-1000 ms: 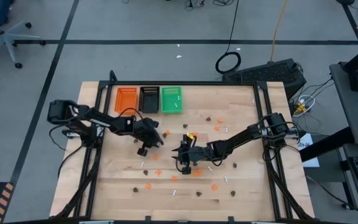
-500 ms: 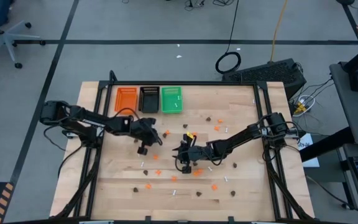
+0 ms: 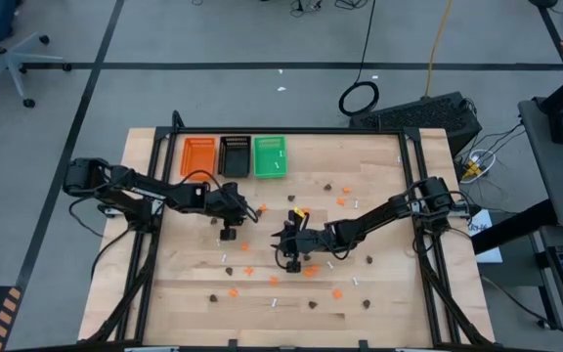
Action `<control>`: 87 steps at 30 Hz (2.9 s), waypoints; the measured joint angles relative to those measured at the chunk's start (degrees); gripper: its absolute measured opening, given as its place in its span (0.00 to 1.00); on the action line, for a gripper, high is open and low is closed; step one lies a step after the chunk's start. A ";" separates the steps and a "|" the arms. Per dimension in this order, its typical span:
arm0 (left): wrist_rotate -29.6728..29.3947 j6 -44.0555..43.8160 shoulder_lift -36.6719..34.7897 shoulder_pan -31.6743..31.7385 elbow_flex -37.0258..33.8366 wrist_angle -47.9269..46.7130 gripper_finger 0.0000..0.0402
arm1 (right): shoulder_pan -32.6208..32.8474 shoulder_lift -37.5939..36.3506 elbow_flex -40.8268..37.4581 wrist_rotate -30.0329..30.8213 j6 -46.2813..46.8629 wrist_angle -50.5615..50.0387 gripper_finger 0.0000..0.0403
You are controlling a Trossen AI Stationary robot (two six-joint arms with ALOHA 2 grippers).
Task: Sort Halloween decoration
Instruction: Put the white bone toy into the green bin
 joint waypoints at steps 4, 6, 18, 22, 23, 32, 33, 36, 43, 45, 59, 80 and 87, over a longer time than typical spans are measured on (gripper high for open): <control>-0.78 -2.74 -0.02 -0.32 -2.66 2.10 0.41 | 0.00 0.00 0.00 -0.01 -0.02 -0.06 0.28; -0.82 -2.98 -0.05 -0.57 -3.85 4.60 0.48 | 0.00 0.00 0.00 -0.03 -0.06 -0.04 0.28; 0.56 -4.03 -0.09 -2.09 -6.04 9.86 0.55 | 0.00 0.00 0.00 -0.03 -1.10 -0.09 0.28; 0.70 -4.34 -0.07 -2.20 -6.04 9.89 0.46 | 0.00 0.00 0.00 -0.03 -1.29 -0.07 0.28; 0.19 -4.48 -0.07 -2.18 -6.04 9.89 0.43 | 0.00 0.00 0.00 -0.03 -1.29 -0.04 0.28; -1.32 -5.32 1.81 -2.09 -5.91 10.78 0.20 | 0.00 0.00 0.00 -0.03 -1.11 -0.02 0.28; -1.34 -5.93 2.05 -2.09 -5.89 10.93 0.18 | 0.00 0.00 0.00 -0.03 -1.11 0.00 0.28; -1.36 -5.99 2.73 -2.09 -5.82 11.12 0.13 | 0.00 0.00 0.00 -0.05 -1.09 0.01 0.28; -1.90 -5.75 2.80 -2.09 -5.82 10.94 0.02 | 0.00 0.00 0.00 -0.04 -1.09 0.15 0.28; -2.09 -5.32 2.81 -2.07 -5.82 10.88 0.02 | 0.00 0.00 0.00 -0.05 -1.07 0.17 0.28; -3.29 6.42 -0.59 -2.94 -3.57 13.76 0.00 | 0.00 0.00 0.00 -0.05 0.00 0.13 0.28; -0.63 -0.08 -6.14 -4.07 -4.17 6.81 0.03 | 0.00 0.00 0.00 -0.05 0.33 0.23 0.28; -0.47 -5.91 -5.39 -5.89 -4.40 8.45 0.25 | 0.00 0.00 0.00 -0.06 0.66 0.22 0.28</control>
